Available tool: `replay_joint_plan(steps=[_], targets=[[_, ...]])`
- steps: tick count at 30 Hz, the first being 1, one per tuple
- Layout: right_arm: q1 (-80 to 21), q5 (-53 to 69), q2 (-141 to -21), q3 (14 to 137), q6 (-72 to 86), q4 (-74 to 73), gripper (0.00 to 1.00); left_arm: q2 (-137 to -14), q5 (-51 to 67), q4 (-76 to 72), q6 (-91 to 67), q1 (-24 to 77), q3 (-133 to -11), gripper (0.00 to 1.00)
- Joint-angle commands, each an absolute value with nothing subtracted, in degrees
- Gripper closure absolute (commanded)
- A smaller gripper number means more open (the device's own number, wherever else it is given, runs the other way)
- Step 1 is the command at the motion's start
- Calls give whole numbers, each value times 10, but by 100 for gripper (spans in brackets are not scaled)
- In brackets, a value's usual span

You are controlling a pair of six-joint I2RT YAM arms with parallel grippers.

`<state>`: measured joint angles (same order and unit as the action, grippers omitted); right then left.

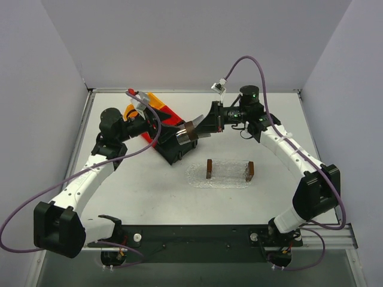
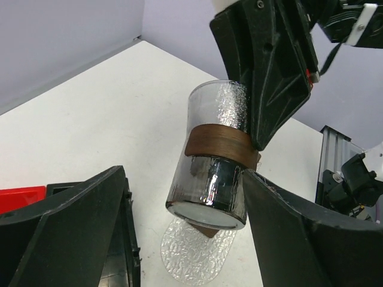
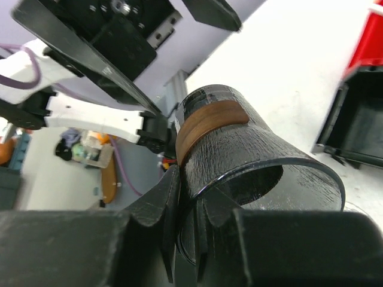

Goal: Prepare toiletry sets of a toothbrush and toothpaste on the tray

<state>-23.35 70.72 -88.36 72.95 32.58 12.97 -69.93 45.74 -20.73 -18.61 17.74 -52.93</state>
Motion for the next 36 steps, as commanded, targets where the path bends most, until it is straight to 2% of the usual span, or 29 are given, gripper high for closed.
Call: replay_joint_plan(steps=[1, 7, 13, 22, 36], targets=[[-241, 665, -834, 795, 147, -41, 100, -668, 461, -216, -179, 150, -539, 9], [-255, 542, -830, 828, 18, -176, 100, -640, 418, -91, -97, 106, -556, 9], [-300, 430, -843, 844, -53, -243, 100, -611, 373, -38, -43, 55, -540, 10], [-388, 277, -895, 886, -121, -318, 100, -602, 356, 31, -15, -31, -526, 11], [-493, 113, -1003, 918, -201, -363, 100, -574, 365, 57, 27, -76, -483, 11]])
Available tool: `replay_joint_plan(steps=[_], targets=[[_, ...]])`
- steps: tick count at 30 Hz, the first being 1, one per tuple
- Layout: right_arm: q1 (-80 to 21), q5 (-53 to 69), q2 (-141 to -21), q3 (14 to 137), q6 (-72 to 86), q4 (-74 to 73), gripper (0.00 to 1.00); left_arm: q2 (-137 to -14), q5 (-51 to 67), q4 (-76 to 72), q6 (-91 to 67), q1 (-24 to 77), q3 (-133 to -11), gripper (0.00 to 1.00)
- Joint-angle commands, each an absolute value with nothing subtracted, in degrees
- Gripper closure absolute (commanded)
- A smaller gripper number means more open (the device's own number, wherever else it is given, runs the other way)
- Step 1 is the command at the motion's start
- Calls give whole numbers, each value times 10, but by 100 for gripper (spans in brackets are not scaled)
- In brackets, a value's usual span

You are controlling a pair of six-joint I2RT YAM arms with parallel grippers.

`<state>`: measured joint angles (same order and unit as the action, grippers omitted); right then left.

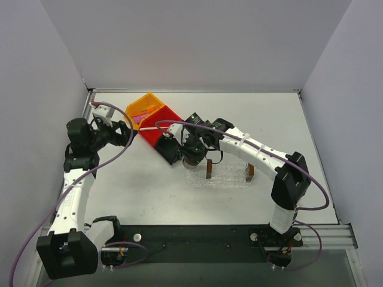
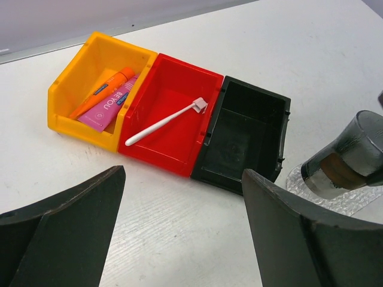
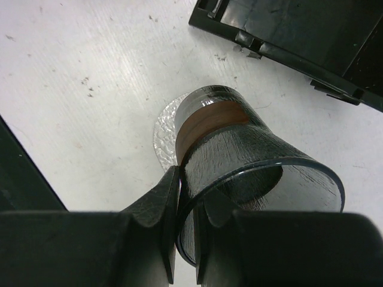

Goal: Prepare toiletry sets of a toothbrush and toothpaste on the tray

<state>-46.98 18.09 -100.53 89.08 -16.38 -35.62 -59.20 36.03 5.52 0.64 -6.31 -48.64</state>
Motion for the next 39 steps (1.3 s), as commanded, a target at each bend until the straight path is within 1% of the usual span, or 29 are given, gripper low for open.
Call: replay_joint_plan(steps=[1, 5, 15, 27, 39], targets=[[-501, 94, -1005, 917, -208, -363, 100, -573, 367, 59, 28, -76, -482, 11], [-526, 60, -1017, 907, -224, -362, 100, -573, 374, 62, 30, -84, -476, 11], [-552, 10, -1031, 885, -244, -359, 100, -574, 388, 67, 30, -94, -472, 11], [-567, 2, -1032, 834, -253, -333, 100, -577, 396, 67, 26, -98, -468, 11], [-572, 2, -1042, 823, -254, -323, 100, -576, 400, 66, 30, -101, -461, 11]])
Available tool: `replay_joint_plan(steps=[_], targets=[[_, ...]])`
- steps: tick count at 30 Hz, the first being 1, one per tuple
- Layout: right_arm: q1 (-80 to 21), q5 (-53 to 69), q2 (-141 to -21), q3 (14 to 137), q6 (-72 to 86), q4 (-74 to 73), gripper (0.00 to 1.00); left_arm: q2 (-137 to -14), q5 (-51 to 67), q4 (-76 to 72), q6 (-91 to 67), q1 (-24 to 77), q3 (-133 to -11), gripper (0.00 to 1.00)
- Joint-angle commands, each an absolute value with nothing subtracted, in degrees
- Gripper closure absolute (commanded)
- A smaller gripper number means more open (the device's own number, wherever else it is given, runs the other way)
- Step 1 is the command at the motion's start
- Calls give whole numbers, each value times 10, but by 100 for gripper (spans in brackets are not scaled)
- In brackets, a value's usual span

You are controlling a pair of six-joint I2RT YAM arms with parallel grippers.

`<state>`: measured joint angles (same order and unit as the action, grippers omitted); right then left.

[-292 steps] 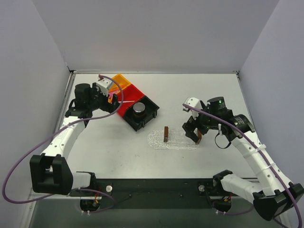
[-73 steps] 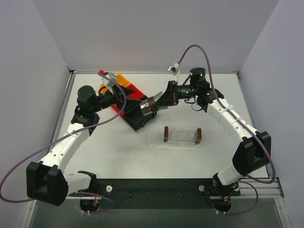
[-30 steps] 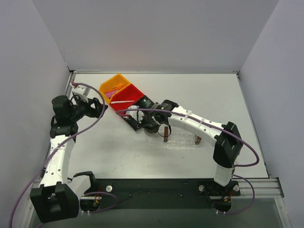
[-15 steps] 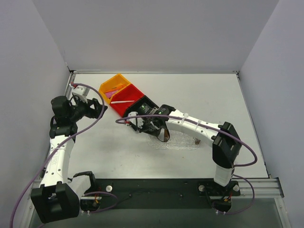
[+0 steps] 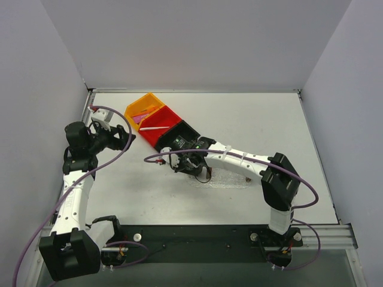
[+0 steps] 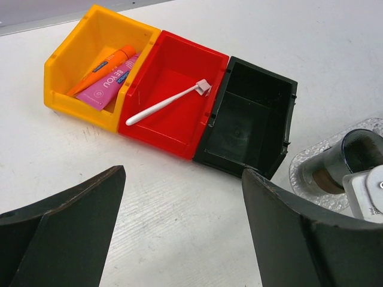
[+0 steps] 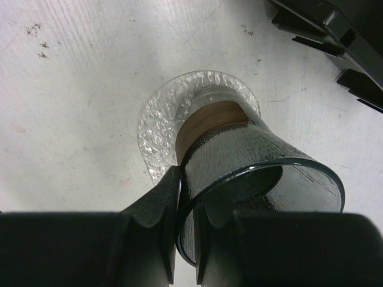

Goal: Prepare toiletry sets of a toothbrush and toothpaste on the tray

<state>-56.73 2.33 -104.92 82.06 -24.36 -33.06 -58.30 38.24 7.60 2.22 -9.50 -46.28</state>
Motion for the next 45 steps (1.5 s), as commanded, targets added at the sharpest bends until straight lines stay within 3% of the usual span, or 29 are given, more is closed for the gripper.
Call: replay_joint_plan(steps=[1, 45], targets=[[-572, 2, -1044, 822, -253, -323, 100, -576, 399, 66, 30, -101, -460, 11], [-580, -5, -1028, 792, -253, -316, 100, -577, 414, 63, 29, -106, -458, 11]])
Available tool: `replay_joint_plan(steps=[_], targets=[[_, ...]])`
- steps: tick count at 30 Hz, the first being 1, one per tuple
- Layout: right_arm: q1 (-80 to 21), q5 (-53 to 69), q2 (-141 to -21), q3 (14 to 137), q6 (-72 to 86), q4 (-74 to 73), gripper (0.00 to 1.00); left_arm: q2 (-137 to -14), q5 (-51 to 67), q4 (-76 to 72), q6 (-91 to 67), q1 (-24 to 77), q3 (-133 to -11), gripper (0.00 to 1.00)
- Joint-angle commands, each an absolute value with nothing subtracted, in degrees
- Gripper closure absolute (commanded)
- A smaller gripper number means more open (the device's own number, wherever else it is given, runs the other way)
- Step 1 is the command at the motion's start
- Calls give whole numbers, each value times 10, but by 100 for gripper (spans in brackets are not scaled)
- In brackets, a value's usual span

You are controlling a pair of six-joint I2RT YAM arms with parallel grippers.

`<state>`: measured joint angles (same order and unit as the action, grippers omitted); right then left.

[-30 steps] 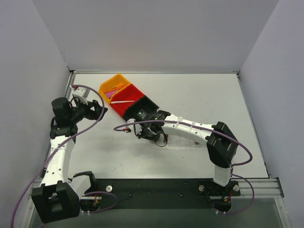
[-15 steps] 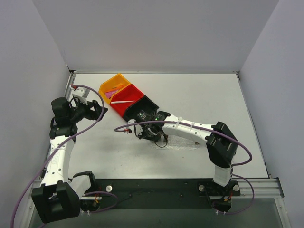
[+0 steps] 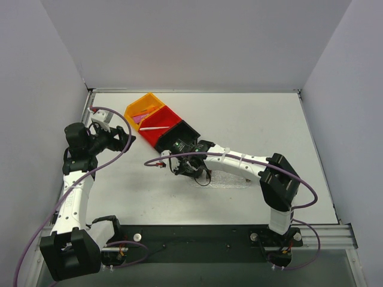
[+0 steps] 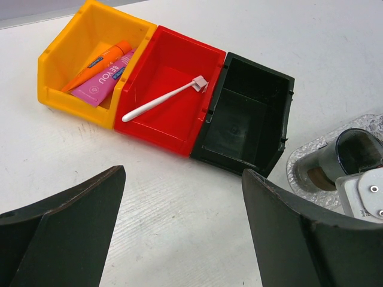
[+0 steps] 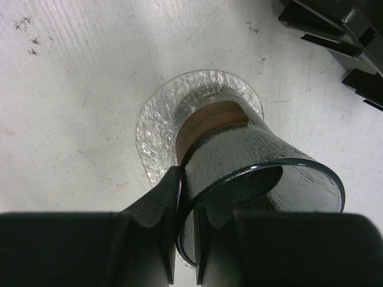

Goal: Prepare toiletry sets of a toothbrush and toothpaste on the tray

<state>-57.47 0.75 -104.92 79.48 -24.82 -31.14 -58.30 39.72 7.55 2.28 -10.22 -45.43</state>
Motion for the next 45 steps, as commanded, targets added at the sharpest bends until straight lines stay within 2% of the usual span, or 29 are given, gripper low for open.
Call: replay_joint_plan(steps=[1, 45], targets=[[-580, -5, -1027, 791, -254, -317, 100, -577, 414, 64, 29, -106, -459, 11], [-585, 6, -1006, 774, -263, -330, 100, -578, 416, 63, 25, -106, -461, 11]])
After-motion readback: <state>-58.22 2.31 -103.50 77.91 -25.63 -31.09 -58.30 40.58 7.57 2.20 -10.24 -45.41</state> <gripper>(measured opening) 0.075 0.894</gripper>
